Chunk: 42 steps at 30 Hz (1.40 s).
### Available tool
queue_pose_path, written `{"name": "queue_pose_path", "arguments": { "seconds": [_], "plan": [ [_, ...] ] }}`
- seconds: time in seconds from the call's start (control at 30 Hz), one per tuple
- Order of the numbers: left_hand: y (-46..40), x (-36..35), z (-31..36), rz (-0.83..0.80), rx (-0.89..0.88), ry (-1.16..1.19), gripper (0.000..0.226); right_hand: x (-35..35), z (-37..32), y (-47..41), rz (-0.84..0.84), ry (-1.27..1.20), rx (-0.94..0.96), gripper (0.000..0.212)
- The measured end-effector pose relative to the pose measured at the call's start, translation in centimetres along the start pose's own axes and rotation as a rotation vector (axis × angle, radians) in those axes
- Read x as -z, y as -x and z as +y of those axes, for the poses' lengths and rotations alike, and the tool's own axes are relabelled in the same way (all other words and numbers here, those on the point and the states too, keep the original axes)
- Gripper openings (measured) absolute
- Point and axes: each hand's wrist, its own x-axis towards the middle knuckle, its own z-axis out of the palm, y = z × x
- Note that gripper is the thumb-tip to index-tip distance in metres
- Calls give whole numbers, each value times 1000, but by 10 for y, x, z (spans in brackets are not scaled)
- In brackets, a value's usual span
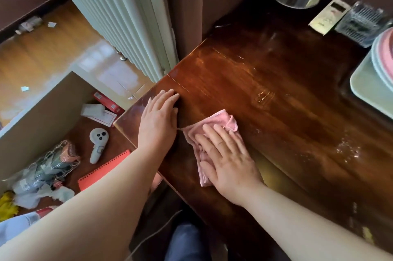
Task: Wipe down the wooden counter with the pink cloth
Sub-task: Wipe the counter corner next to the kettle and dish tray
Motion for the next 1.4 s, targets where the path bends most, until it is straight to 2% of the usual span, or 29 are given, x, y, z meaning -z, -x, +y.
{"name": "queue_pose_path", "arguments": {
  "seconds": [0.1, 0.27, 0.47, 0.6, 0.73, 0.83, 0.97, 1.13, 1.2, 1.4],
  "plan": [
    [2, 3, -3, 10, -18, -18, 38, 2, 16, 1, -16, 9, 23, 61],
    [-3, -1, 12, 0, -58, -33, 38, 14, 34, -34, -7, 62, -158, 64],
    [-5, -13, 32, -78, -142, -82, 43, 8, 42, -1, -34, 22, -123, 65],
    [-7, -16, 37, -93, -157, -104, 45, 17, 55, -21, 26, 37, -193, 62],
    [-5, -18, 41, -101, -153, -98, 45, 11, 50, 5, 60, -5, -231, 64],
    [-13, -20, 53, -95, -200, -67, 44, 12, 60, 7, 71, -21, -220, 63],
    [-28, -27, 77, -136, -269, -93, 49, 20, 77, -18, 66, 21, -328, 64],
    [-45, -31, 95, -162, -308, -135, 56, 11, 69, 15, 147, -34, -306, 61],
    [-50, -33, 99, -196, -335, -142, 56, 11, 80, 17, 126, -25, -290, 62],
    [-48, -43, 111, -260, -358, -157, 55, 23, 106, -5, 87, 8, -429, 63]
  ]
}}
